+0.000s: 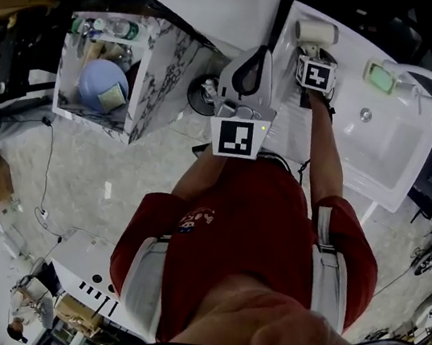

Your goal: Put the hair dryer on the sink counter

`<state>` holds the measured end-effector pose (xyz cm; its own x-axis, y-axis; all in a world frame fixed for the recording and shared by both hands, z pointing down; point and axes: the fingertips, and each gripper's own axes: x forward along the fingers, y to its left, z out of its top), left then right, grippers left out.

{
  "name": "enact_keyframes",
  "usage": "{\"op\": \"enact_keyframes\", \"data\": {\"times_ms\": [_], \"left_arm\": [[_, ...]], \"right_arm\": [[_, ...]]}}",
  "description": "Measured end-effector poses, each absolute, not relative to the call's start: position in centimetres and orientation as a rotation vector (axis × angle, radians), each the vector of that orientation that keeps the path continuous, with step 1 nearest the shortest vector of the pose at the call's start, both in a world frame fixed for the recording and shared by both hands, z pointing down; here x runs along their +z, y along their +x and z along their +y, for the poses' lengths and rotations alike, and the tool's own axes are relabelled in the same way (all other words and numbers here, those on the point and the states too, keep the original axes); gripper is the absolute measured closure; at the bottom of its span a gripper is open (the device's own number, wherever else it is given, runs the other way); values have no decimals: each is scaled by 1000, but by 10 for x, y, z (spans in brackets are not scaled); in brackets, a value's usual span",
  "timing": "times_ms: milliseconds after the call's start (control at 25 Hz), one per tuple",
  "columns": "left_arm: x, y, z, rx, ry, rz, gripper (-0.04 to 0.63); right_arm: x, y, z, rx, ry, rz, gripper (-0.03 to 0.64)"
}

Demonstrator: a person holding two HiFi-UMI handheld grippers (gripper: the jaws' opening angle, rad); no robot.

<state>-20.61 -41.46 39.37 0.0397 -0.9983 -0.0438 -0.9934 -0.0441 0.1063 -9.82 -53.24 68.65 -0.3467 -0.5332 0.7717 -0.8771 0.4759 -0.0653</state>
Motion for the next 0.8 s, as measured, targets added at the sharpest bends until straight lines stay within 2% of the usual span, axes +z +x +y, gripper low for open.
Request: {"op": "enact_keyframes", "data": {"times_ms": [800], "left_arm": [[371, -153, -388, -177, 2346, -2099, 594]], "right_arm": [[638, -62, -498, 625, 1260, -2160, 327]]}}
